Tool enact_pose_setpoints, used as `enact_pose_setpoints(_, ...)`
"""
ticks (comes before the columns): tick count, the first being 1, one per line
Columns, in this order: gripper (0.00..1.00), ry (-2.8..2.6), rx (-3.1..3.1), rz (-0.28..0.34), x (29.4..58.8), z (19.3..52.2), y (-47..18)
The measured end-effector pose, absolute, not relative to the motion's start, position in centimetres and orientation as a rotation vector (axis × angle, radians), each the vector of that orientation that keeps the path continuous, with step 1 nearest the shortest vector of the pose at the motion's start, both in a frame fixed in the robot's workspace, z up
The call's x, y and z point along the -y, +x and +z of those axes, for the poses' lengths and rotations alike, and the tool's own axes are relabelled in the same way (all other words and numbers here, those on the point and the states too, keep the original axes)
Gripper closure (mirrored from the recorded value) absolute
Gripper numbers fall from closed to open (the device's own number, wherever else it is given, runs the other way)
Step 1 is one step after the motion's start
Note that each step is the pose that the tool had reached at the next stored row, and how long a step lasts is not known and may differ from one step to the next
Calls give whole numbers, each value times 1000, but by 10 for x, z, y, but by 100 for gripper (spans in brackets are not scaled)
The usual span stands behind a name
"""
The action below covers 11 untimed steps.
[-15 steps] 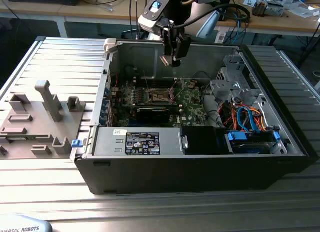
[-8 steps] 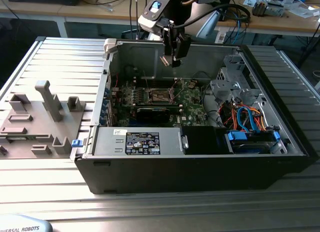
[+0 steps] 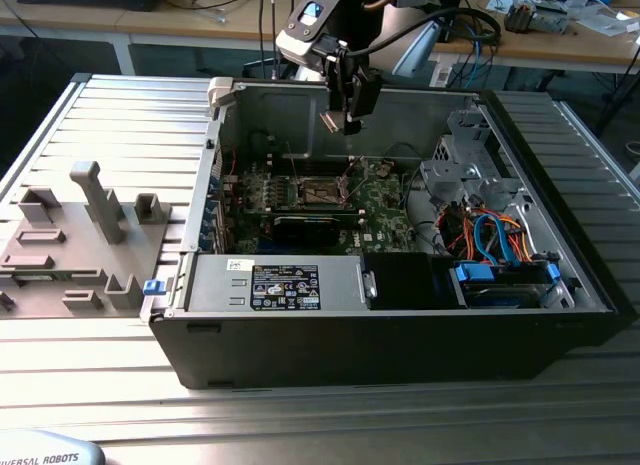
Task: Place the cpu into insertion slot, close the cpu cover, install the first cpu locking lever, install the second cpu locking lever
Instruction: 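Place the cpu into insertion slot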
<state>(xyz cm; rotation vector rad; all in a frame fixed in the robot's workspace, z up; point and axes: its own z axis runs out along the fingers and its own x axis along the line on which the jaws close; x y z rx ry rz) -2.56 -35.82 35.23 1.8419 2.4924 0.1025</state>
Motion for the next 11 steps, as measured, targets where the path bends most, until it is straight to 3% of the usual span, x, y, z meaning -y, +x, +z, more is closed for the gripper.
enact_pose_setpoints(11, 46, 1856, -2482, 102, 358, 352, -26)
